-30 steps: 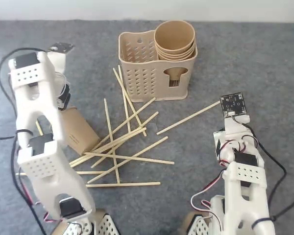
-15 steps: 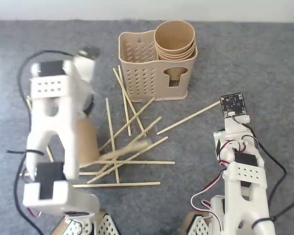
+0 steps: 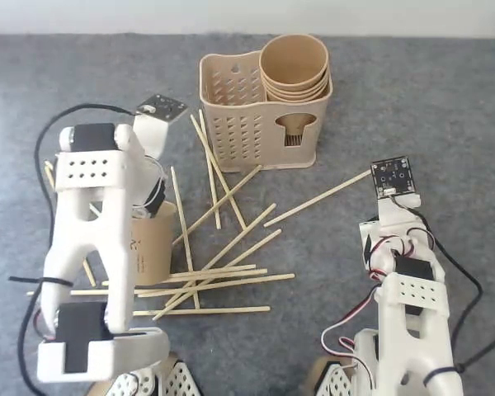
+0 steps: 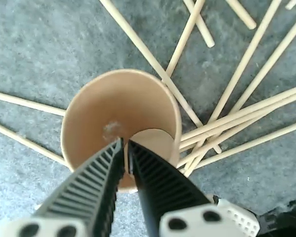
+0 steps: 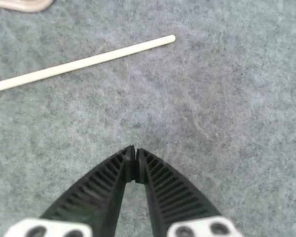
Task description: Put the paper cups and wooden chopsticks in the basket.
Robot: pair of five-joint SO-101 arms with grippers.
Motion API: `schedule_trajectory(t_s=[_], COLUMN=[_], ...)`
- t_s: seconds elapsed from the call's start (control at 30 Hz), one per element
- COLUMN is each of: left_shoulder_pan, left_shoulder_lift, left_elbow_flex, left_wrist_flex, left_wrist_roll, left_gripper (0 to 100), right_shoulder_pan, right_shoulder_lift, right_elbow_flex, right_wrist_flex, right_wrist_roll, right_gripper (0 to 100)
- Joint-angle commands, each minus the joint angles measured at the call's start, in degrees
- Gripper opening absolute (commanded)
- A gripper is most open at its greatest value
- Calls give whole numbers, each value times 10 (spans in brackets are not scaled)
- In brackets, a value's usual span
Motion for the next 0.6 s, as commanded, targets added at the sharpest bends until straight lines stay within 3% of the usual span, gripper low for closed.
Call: schedule_trajectory(t_s=[0.0,0.2,0.57], left_shoulder_pan=[-8,-8,-29], left_shoulder_lift=[-33,-34,-81], left_elbow_flex=[8,87,124], left_wrist_flex=[22,23,23], left_wrist_roll=[-21,-89,-111], left_gripper=[13,13,13], right_shoulder_pan=[0,0,0], right_shoulder_lift=[-21,-21,-21], right_elbow_flex=[-5,-5,-5], right_wrist_flex=[-9,-11,-13], right_wrist_roll=[7,7,7], right_gripper=[9,9,9])
